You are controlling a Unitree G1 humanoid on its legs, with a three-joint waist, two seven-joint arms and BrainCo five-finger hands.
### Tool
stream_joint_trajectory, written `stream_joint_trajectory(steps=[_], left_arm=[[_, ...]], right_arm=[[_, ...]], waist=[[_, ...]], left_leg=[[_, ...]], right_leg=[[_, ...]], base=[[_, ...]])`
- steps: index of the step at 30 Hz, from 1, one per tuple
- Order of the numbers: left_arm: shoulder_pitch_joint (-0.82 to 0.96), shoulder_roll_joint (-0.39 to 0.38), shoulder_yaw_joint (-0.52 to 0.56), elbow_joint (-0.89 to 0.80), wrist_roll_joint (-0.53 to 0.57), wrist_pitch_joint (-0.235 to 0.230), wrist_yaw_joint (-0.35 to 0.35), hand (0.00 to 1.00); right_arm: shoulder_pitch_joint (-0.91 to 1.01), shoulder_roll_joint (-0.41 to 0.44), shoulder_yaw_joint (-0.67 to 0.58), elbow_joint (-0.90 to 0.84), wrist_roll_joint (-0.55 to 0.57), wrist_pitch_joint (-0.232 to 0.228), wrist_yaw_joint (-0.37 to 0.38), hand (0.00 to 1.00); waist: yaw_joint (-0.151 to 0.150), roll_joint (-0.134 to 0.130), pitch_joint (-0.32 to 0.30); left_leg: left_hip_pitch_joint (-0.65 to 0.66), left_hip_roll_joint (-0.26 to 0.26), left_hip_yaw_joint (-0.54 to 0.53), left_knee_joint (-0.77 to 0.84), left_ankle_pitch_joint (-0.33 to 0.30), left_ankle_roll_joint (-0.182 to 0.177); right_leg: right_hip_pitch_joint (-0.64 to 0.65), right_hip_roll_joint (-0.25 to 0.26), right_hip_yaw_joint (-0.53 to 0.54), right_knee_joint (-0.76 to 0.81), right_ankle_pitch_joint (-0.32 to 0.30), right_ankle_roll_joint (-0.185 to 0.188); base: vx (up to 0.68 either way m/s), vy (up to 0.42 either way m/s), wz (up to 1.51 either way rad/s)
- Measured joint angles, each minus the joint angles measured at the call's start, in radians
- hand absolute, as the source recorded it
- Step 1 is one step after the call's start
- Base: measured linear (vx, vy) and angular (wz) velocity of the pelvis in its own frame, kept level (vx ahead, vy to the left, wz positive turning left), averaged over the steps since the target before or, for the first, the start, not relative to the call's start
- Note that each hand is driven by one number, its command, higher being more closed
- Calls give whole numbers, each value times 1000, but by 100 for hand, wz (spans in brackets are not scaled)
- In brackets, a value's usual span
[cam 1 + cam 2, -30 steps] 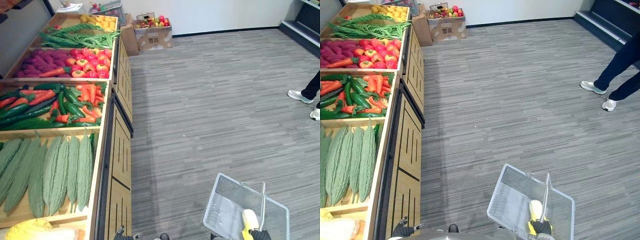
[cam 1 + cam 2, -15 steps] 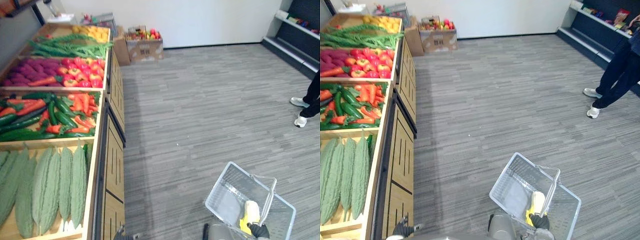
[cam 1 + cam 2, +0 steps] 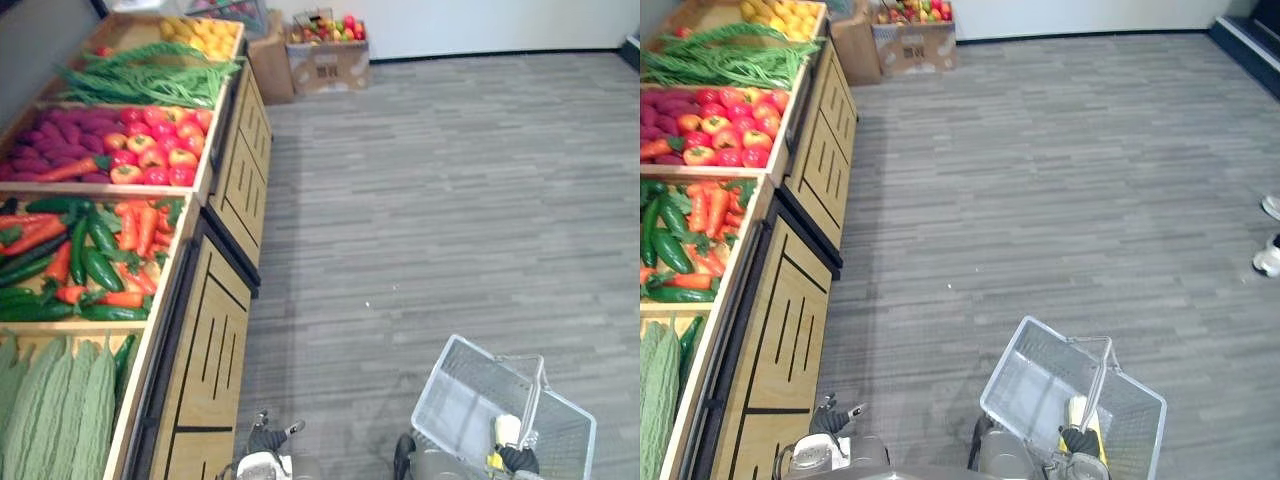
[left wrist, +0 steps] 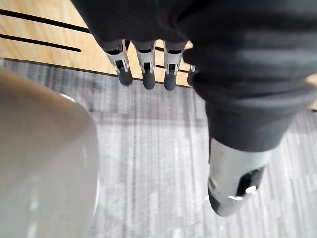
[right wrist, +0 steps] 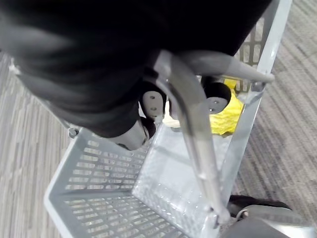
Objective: Pick vegetable in the basket
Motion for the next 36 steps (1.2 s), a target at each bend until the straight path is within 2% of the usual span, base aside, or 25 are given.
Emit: stream_joint_trajectory(steps=[2, 3, 6, 8, 9, 10, 11, 12, 15, 16, 18, 19, 20, 21, 22, 23, 24, 25, 26, 28, 30, 32, 34, 35, 36], left_arm=[[1, -9, 24, -25, -2, -2, 0, 0], [0, -13, 31, -31, -3, -4, 0, 0], [-2, -27, 50, -46, -1, -8, 0, 0], [8, -41, 65, -44, 0, -8, 0, 0], [9, -43, 80, -46, 0, -9, -1, 0], [8, -41, 89, -48, 1, -9, -2, 0], [10, -34, 99, -54, 3, -9, -1, 0], [10, -31, 113, -65, 2, -9, -1, 0], [11, -23, 155, -61, 6, -8, -2, 0], [19, -8, 150, -46, 9, -2, -2, 0], [21, 14, 135, -19, 8, 2, -1, 0], [29, 36, 108, -8, 7, 13, -4, 0], [28, 45, 79, -3, 8, 15, -22, 0], [30, 64, 23, -2, 29, 15, -24, 0], [32, 75, -2, 3, 39, 21, -23, 0], [34, 90, -23, 16, 41, 22, -23, 0], [35, 90, -32, 19, 41, 22, -23, 0], [39, 89, -35, 20, 40, 21, -18, 0], [38, 86, -33, 26, 38, 21, -18, 0], [36, 77, -30, 32, 39, 21, -16, 0], [31, 67, -22, 45, 39, 21, -14, 0], [37, 55, 15, 48, 39, 20, -10, 0], [51, 51, 53, 45, 39, 19, -9, 0], [59, 52, 65, 45, 38, 19, -8, 0], [75, 60, 83, 40, 38, 18, -9, 0]], right_arm=[[26, 1, -1, -6, 1, 1, 0, 100], [28, 2, -3, -6, 1, 1, 0, 100], [58, 12, -6, -32, 1, 4, 1, 100], [87, 30, 5, -74, 0, 4, 1, 100], [88, 32, 22, -79, -1, 5, -1, 100], [87, 41, 34, -79, -1, 7, -3, 100], [80, 68, 60, -79, -1, 10, -1, 100], [70, 82, 75, -79, -1, 11, -1, 100], [49, 87, 82, -77, -9, 10, 7, 100], [38, 86, 84, -67, -10, 10, 11, 100], [24, 78, 90, -49, -10, 7, 22, 100], [13, 73, 90, -24, -9, 1, 24, 100], [11, 73, 93, -18, -9, 1, 24, 100], [1, 73, 120, 1, -9, -2, 24, 100], [-6, 70, 128, -8, -9, -16, 24, 100], [-24, 61, 128, -24, -11, -21, 24, 100], [-25, 55, 128, -26, -12, -24, 24, 100], [-19, 44, 127, -25, -12, -35, 23, 100], [-14, 40, 112, -23, -10, -42, 22, 100], [-16, 41, 75, 0, -9, -40, 20, 100], [-8, 42, 31, 13, -8, -32, 17, 100], [-14, 40, -19, 5, -7, -11, 3, 100], [-1, 42, -26, 4, -7, -6, 0, 100], [6, 45, -30, 3, -7, -6, 0, 100], [23, 50, -41, 6, -7, 0, 0, 100]], waist=[[10, -5, 1], [13, -3, 1], [28, 0, -2], [34, 17, -13], [44, 17, -14], [48, 14, -23], [52, -32, -44], [57, -49, -47], [86, -68, -69], [84, -76, -96], [80, -85, -116], [77, -92, -115], [74, -92, -114], [63, -94, -109], [54, -87, -106], [46, -89, -105], [37, -89, -105], [26, -85, -106], [24, -84, -105], [21, -79, -100], [21, -55, -89], [27, -26, -73], [29, -30, -71], [29, -36, -74], [27, -62, -85]], left_leg=[[-100, -6, 75, -12, -66, 27], [-123, -7, 94, -37, -75, 25], [-167, -38, 209, -349, -81, 48], [-157, -90, 232, -688, -26, 70], [-150, -99, 233, -727, 58, 102], [-144, -114, 244, -727, 83, 128], [-147, -150, 266, -721, 54, 151], [-159, -157, 274, -692, 26, 169], [-141, -162, 314, -620, -42, 216], [-127, -181, 319, -631, -57, 221], [-98, -204, 319, -668, -68, 224], [-39, -231, 319, -724, -87, 219], [-14, -237, 318, -745, -98, 204], [43, -246, 314, -770, -111, 195], [84, -248, 312, -784, -120, 193], [141, -255, 312, -801, -134, 186], [160, -255, 308, -803, -141, 183], [190, -254, 294, -809, -154, 179], [211, -254, 276, -815, -156, 178], [236, -249, 238, -816, -164, 169], [252, -222, 187, -814, -175, 151], [271, -173, 118, -804, -196, 111], [285, -146, 56, -791, -219, 68], [287, -141, 34, -791, -225, 50], [289, -137, -23, -790, -239, 11]], right_leg=[[97, -30, -41, -58, -18, 29], [113, -35, -52, -68, -21, 34], [183, -67, -115, -99, -52, 83], [218, -80, -142, -82, -106, 132], [225, -89, -135, -65, -135, 144], [231, -100, -129, -61, -146, 146], [225, -129, -104, -67, -139, 135], [224, -138, -77, -75, -107, 125], [242, -159, 40, -93, 10, 139], [236, -173, 74, -87, 57, 154], [201, -188, 113, -18, 99, 164], [122, -214, 145, 188, 133, 212], [76, -226, 155, 299, 162, 241], [-25, -236, 170, 537, 191, 274], [-80, -234, 165, 657, 182, 261], [-129, -227, 136, 750, 131, 230], [-143, -220, 112, 761, 90, 212], [-162, -209, 53, 726, 8, 178], [-177, -203, 2, 634, -39, 150], [-200, -194, -30, 468, -47, 137], [-203, -164, -9, 274, -38, 143], [-207, -134, 70, 77, 20, 151], [-204, -127, 155, -6, 84, 153], [-200, -124, 185, -22, 95, 155], [-186, -129, 257, -33, 105, 166]], base=[[266, -26, 38], [296, 71, 43], [270, 134, 48], [382, 308, 44], [385, 330, 15], [326, 210, 11], [417, 222, 14], [486, 251, 10], [388, 240, -13], [363, 237, -8], [329, 218, 0], [339, 242, 3], [295, 217, 1], [238, 158, -5], [261, 131, -12], [222, 84, -3], [310, 68, 17], [254, 16, 43], [306, -26, 48], [294, -112, 59], [327, -196, 70], [349, -296, 82], [312, -341, 88], [336, -481, 115], [261, -438, 121]])
